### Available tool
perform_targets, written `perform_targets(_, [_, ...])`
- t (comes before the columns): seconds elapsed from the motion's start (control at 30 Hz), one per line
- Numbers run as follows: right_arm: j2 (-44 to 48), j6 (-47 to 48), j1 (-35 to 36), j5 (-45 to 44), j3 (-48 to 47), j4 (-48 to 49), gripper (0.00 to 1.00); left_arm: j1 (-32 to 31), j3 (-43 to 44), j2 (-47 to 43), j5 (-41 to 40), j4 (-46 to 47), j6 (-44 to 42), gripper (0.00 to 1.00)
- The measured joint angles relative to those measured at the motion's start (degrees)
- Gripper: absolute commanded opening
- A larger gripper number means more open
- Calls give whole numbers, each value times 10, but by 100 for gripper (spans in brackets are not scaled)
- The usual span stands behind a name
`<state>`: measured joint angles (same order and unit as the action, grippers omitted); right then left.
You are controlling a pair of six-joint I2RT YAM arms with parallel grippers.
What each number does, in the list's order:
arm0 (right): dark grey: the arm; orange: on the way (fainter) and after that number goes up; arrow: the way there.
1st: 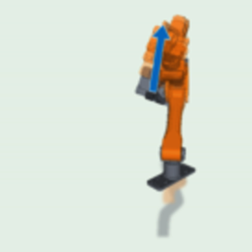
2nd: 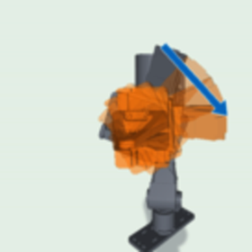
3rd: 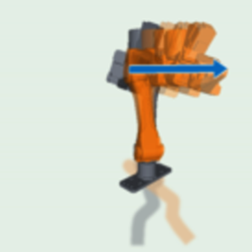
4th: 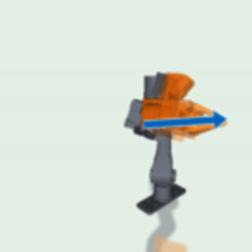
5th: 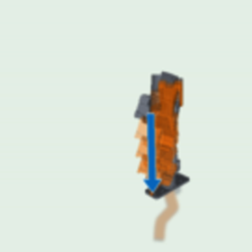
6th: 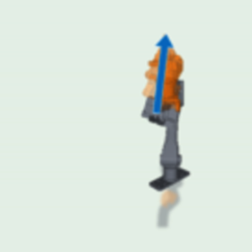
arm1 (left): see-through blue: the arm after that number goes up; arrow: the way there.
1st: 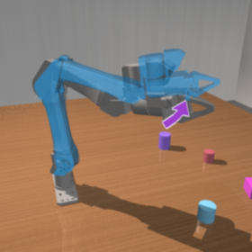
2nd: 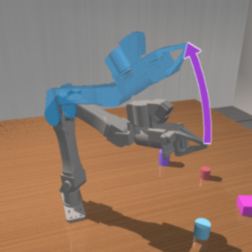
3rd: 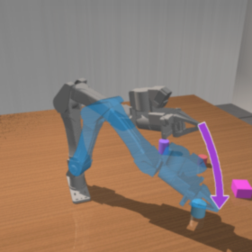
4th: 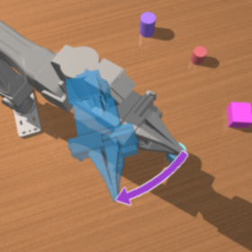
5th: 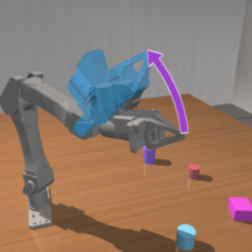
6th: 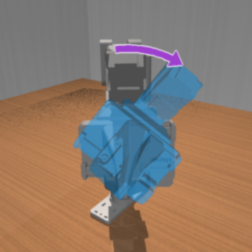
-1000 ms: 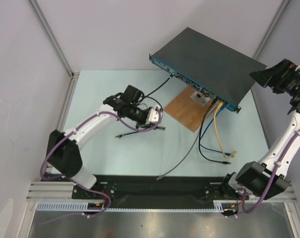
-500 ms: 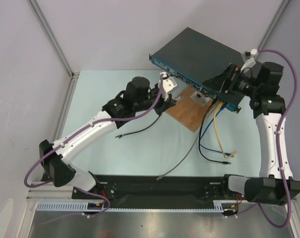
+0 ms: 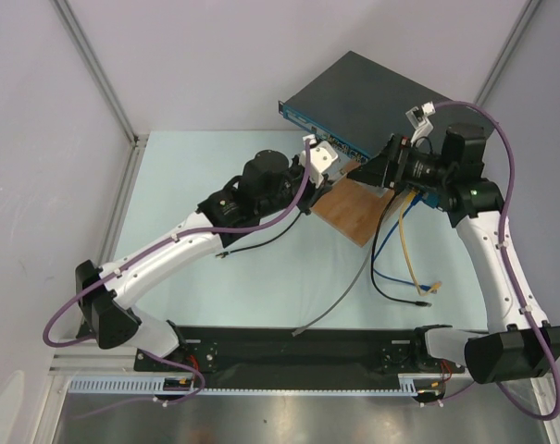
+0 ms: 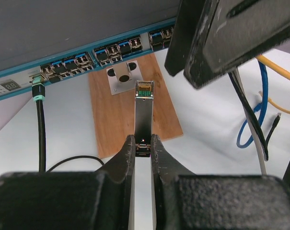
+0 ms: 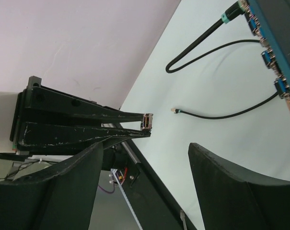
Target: Insert the plug into the switch port
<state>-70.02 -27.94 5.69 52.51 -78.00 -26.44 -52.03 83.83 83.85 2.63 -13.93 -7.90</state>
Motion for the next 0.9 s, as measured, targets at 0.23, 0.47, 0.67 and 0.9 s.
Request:
perform_targets(0.23, [-2, -10, 15, 0, 17, 18, 76, -4, 4, 2, 1, 7, 4, 0])
perform_targets(0.47, [-5, -24, 26, -1, 27, 46, 57, -17, 23, 9, 1, 14, 3, 0])
perform_targets(0.67, [-6, -27, 27, 2, 31, 50, 34, -24, 33, 17, 6, 16, 1, 0])
perform_targets(0.9, [-6, -30, 28, 5, 32, 54, 22, -28, 33, 21, 12, 13, -3, 0])
